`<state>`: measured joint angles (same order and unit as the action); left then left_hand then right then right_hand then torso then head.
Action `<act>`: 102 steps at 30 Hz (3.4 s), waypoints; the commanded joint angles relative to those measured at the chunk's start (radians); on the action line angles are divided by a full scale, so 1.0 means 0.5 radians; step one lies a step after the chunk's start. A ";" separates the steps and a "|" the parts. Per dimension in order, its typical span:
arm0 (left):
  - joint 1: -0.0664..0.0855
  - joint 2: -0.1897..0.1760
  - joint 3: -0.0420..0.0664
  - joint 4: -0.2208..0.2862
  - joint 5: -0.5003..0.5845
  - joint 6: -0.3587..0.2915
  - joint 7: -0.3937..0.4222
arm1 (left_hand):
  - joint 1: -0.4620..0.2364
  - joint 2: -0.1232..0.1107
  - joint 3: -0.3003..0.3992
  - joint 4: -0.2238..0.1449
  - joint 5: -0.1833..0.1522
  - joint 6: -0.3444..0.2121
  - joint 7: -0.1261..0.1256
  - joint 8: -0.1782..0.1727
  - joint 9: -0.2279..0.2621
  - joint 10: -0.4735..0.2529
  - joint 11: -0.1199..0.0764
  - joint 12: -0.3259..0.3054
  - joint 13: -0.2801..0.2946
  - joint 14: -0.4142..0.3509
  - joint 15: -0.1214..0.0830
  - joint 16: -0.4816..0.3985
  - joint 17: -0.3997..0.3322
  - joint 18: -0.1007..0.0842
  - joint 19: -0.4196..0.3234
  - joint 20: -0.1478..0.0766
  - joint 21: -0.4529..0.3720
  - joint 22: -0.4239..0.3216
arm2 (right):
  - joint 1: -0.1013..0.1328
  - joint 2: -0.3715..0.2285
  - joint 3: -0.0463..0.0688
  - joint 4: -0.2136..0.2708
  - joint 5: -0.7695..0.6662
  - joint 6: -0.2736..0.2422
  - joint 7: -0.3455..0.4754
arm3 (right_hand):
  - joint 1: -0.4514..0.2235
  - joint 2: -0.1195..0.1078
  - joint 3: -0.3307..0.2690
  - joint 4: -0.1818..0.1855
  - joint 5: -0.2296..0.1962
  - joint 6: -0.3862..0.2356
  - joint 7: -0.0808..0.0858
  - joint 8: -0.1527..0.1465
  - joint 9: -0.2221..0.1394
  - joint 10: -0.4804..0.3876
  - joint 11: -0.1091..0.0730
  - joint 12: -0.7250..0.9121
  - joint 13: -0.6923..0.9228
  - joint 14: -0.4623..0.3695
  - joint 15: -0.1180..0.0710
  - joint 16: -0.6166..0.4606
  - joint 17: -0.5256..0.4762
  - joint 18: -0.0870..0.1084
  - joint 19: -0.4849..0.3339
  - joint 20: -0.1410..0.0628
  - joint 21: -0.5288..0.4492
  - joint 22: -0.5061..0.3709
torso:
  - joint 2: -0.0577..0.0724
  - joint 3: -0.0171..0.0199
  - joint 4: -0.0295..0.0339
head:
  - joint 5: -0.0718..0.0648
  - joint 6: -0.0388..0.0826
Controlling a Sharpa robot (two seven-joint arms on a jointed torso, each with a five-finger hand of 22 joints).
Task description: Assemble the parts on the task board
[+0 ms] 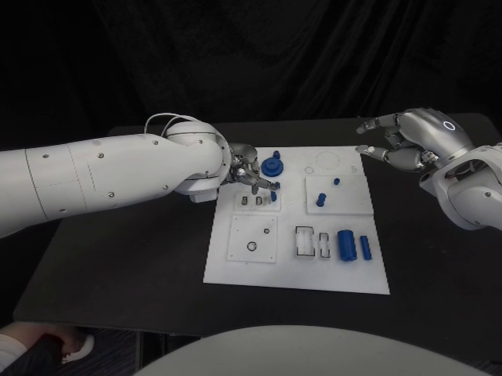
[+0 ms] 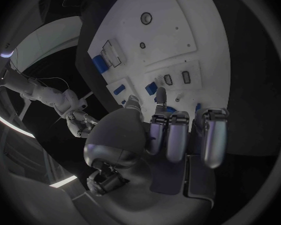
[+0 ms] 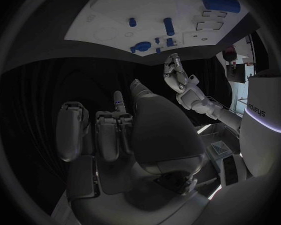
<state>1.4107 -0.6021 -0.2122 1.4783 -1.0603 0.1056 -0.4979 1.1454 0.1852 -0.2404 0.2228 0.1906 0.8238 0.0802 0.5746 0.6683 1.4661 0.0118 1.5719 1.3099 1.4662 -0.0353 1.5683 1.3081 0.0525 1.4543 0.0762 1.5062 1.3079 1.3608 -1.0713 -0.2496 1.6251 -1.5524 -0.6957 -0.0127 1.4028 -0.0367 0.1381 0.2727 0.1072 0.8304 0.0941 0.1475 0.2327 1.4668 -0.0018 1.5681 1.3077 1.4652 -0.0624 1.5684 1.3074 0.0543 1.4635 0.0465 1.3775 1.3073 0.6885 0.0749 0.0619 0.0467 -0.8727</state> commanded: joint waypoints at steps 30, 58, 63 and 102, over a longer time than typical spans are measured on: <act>-0.041 0.080 0.001 -0.028 -0.017 -0.211 0.046 | 0.046 0.032 0.098 0.040 0.322 -0.012 -0.029 -0.061 0.278 0.209 -0.030 -0.002 0.522 0.209 -0.031 0.005 0.525 -0.032 0.011 -0.028 -0.010 0.262 | -0.010 0.057 0.002 -0.034 -0.003 0.062 -0.084 | 0.033 0.029 0.012 -0.034 0.157 0.026 0.009 -0.036 -0.027 0.208 0.015 0.005 0.526 0.211 0.009 0.005 0.527 -0.022 0.067 0.010 0.006 0.414 | 0.003 -0.0131 0.000 | -0.095 0.000; -0.126 0.139 0.001 -0.119 -0.017 -0.236 0.064 | 0.081 0.014 0.138 0.034 0.384 0.001 -0.034 -0.114 0.311 0.209 -0.035 -0.002 0.522 0.209 -0.036 0.005 0.525 -0.028 0.001 -0.032 -0.020 0.251 | -0.015 0.075 0.002 -0.046 -0.003 0.041 -0.037 | 0.057 0.036 0.030 -0.054 0.216 0.037 0.016 -0.047 -0.039 0.208 0.019 0.005 0.526 0.211 0.013 0.005 0.527 -0.020 0.063 0.013 -0.003 0.411 | 0.006 -0.0217 0.001 | -0.121 0.000; -0.135 0.144 0.001 -0.128 -0.017 -0.232 0.072 | 0.081 0.014 0.141 0.035 0.387 0.001 -0.034 -0.119 0.312 0.209 -0.035 -0.002 0.522 0.209 -0.035 0.005 0.525 -0.027 -0.001 -0.032 -0.021 0.249 | -0.016 0.076 0.002 -0.046 -0.003 0.040 -0.036 | 0.057 0.037 0.031 -0.055 0.218 0.037 0.016 -0.048 -0.040 0.208 0.020 0.005 0.526 0.211 0.013 0.005 0.527 -0.020 0.063 0.013 -0.002 0.411 | 0.007 -0.0206 -0.003 | -0.116 0.000; -0.181 0.192 0.001 -0.208 -0.017 -0.173 0.098 | 0.193 -0.058 0.406 -0.010 0.497 0.065 -0.053 -0.250 0.425 0.209 -0.052 -0.002 0.522 0.209 -0.050 0.005 0.525 -0.027 0.002 -0.046 -0.031 0.259 | -0.018 0.073 0.002 -0.041 -0.003 0.057 -0.038 | 0.077 0.046 0.053 -0.072 0.268 0.058 0.018 -0.052 -0.049 0.208 0.021 0.005 0.526 0.211 0.015 0.005 0.527 -0.020 0.062 0.015 -0.003 0.410 | 0.010 -0.0241 -0.002 | -0.110 0.000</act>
<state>1.3233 -0.5066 -0.2116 1.3742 -1.0700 0.0086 -0.4635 1.2379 0.1561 -0.0399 0.2188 0.4358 0.8508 0.0541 0.4518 0.8798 1.4667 -0.0089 1.5714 1.3098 1.4672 -0.0521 1.5682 1.3076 0.0535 1.4566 0.0591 1.4943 1.3075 1.3540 -1.0342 -0.2493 1.6032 -1.5513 -0.6696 -0.0269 1.4323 -0.0159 0.1663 0.2392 0.2415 0.8540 0.1033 0.1261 0.2081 1.4631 0.0020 1.5681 1.3076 1.4652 -0.0624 1.5680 1.3074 0.0545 1.4635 0.0465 1.3774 1.3077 0.6932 0.0639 0.0608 -0.0087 -0.8729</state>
